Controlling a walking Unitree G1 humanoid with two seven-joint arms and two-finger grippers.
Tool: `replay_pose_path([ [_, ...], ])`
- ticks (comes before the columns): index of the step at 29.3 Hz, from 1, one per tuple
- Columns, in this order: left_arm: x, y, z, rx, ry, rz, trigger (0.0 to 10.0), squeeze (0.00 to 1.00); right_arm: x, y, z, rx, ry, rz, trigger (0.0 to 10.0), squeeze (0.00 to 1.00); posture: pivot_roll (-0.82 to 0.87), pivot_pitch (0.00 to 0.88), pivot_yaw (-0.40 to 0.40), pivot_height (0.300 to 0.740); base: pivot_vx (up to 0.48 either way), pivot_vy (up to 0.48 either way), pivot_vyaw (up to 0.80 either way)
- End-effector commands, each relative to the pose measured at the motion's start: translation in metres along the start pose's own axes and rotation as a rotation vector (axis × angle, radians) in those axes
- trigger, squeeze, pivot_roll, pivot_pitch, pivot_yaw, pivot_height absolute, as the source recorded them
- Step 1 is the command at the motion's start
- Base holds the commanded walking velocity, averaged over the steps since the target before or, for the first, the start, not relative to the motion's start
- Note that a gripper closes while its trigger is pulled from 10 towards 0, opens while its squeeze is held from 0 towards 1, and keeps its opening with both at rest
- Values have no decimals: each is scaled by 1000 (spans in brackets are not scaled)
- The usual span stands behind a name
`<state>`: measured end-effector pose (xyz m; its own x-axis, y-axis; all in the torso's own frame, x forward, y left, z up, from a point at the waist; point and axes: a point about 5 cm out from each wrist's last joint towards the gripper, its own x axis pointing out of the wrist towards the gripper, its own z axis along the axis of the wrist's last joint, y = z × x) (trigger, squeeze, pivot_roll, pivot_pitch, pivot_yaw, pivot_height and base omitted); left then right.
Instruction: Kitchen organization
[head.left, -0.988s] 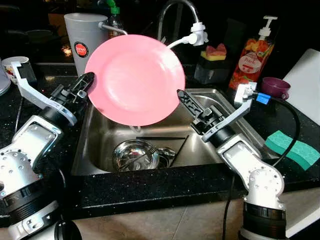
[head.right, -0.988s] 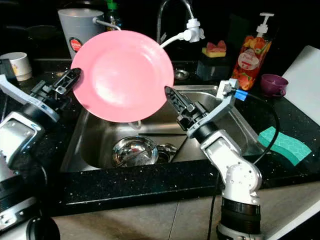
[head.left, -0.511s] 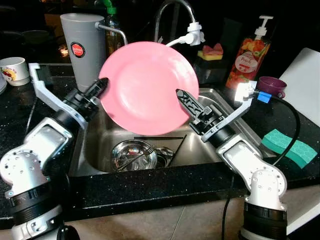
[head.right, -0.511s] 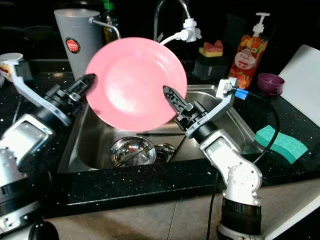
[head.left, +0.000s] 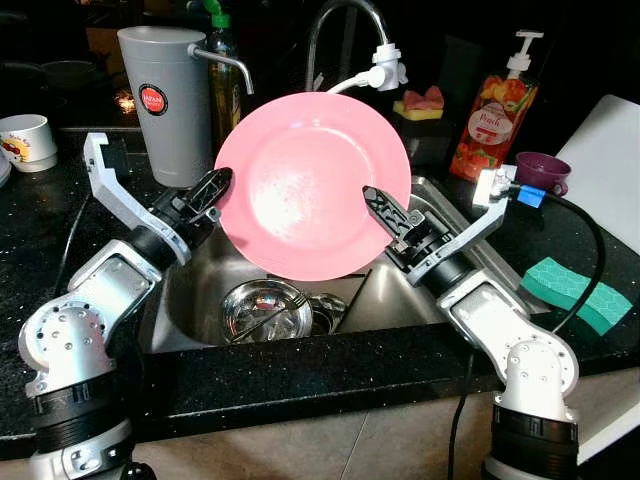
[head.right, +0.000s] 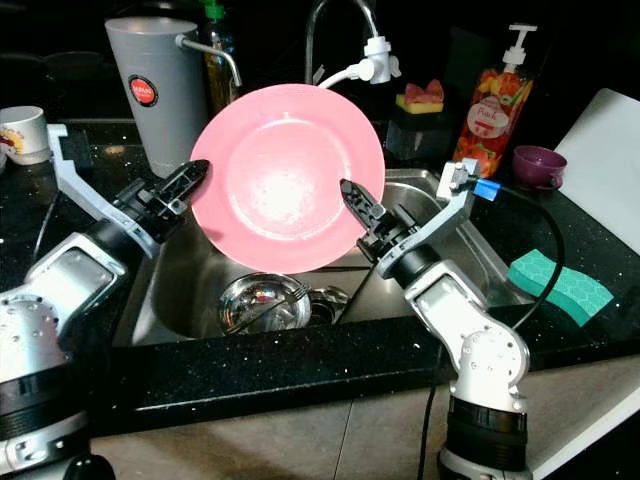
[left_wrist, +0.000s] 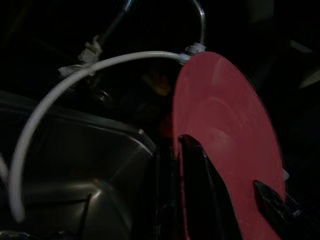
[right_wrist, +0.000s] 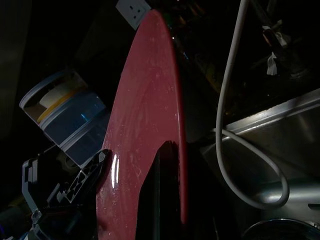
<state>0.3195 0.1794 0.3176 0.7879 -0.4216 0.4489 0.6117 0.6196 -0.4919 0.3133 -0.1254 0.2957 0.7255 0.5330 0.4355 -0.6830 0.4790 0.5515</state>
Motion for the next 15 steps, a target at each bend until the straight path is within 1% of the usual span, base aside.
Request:
replay_pose_path([
  [1,0,3,-3,20,3,38,10000,1000,1,2,-1,10,10,13,0,0,35,121,-59,740,0,0,0],
  [5,-2,4,1,12,-18,49,10000,1000,2,-2,2,32,-20,-12,0,0,38,126,-59,740,0,0,0],
  [6,-3,5,4,5,-33,53,10000,0,2,-4,5,30,-38,-24,4863,0,38,126,-59,740,0,0,0],
  [7,-5,7,5,-2,-44,62,10000,0,3,-6,7,25,-53,-43,10000,0,38,126,-59,740,0,0,0],
  [9,-6,8,7,-7,-54,71,10000,0,2,-8,9,18,-66,-61,10000,0,38,126,-59,740,0,0,0],
  [10,-8,11,9,-11,-65,90,10000,0,3,-13,13,3,-89,-109,10000,0,42,131,-58,740,0,0,0],
  [11,-12,16,13,-12,-86,118,10000,0,3,-26,21,-20,-145,-199,10000,0,42,131,-58,740,0,0,0],
  [12,-12,16,13,-12,-86,118,10000,0,3,-26,21,-20,-145,-199,10000,0,42,131,-58,740,0,0,0],
  [15,-15,19,16,-7,-91,147,10000,0,2,-35,27,-48,-169,-265,10000,0,48,137,-61,740,0,0,0],
])
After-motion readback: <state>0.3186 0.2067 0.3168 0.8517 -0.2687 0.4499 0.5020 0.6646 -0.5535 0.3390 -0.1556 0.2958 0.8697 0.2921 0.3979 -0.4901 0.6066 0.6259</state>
